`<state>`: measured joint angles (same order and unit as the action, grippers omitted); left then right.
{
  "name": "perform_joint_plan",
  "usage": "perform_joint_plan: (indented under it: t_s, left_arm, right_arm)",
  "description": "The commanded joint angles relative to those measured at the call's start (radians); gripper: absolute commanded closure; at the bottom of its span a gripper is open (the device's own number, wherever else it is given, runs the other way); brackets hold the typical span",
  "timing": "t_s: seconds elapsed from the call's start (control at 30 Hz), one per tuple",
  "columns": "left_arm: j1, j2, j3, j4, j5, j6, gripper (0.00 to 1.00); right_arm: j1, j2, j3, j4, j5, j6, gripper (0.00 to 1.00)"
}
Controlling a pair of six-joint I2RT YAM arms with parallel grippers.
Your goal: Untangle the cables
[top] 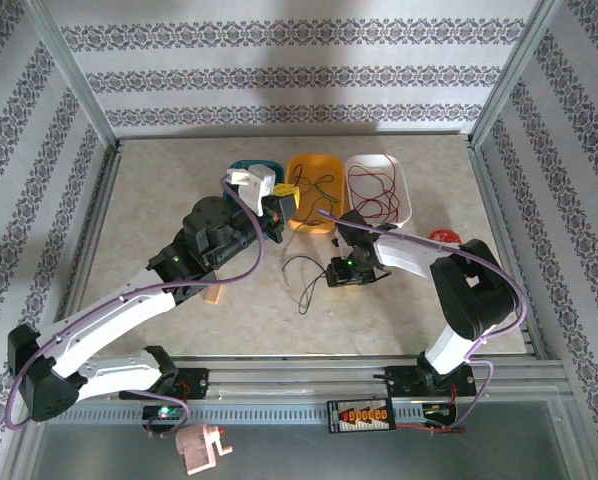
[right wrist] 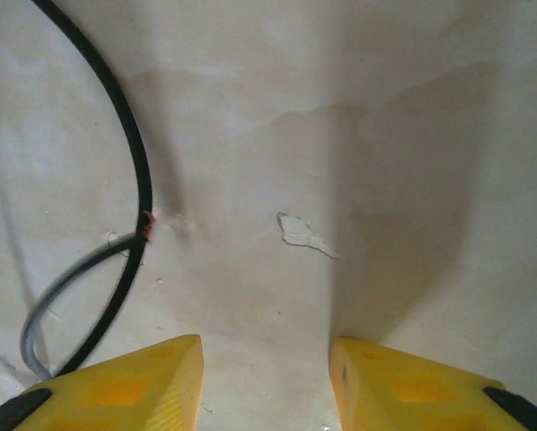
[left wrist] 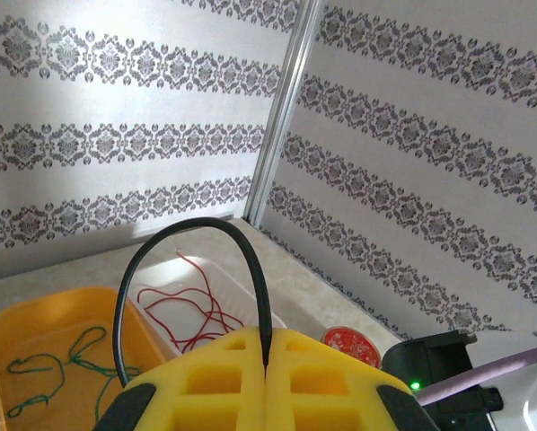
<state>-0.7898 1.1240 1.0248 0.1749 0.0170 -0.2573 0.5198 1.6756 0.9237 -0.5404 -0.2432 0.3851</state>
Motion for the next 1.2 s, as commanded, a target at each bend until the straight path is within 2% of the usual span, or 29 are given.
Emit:
perform_joint_plan:
  t_s: [0.0, 0.23, 0.4, 0.47, 0.53, 0.67, 0.87, 1.03, 1.17]
  left_arm:
    - [0.009, -0.043, 0.016, 0.080, -0.010, 0.015, 1.00]
    - [0.009, -0.068, 0.068, 0.017, -0.038, 0.072, 1.00]
    - [0.020, -0.012, 0.136, -0.089, -0.282, 0.100, 1.00]
    - [0.047, 0.016, 0.162, -0.118, -0.327, 0.092, 1.00]
    - [0.094, 0.046, 0.183, -0.135, -0.322, 0.061, 1.00]
    - [0.217, 0.123, 0.229, -0.161, -0.244, -0.016, 1.00]
    - [0.338, 0.293, 0.292, -0.168, -0.220, 0.041, 1.00]
    - [0.406, 0.468, 0.344, -0.178, -0.174, 0.027, 1.00]
    - [0.412, 0.590, 0.379, -0.215, -0.163, 0.000, 1.00]
  right_arm:
    - [0.005, 0.040, 0.015, -0.030, 0.070, -0.014, 0.56]
    - [0.000, 0.029, 0.011, -0.029, 0.097, -0.006, 0.57]
    - [-0.030, -0.094, -0.037, 0.036, 0.150, 0.042, 0.57]
    - [-0.053, -0.156, -0.063, 0.074, 0.145, 0.069, 0.56]
    - [-0.074, -0.216, -0.088, 0.112, 0.125, 0.092, 0.56]
    - [-0.098, -0.315, -0.119, 0.154, 0.120, 0.115, 0.55]
    - [-0.112, -0.372, -0.123, 0.140, 0.124, 0.105, 0.54]
    - [-0.116, -0.387, -0.135, 0.131, 0.122, 0.107, 0.54]
    - [-0.118, -0.401, -0.140, 0.123, 0.126, 0.106, 0.54]
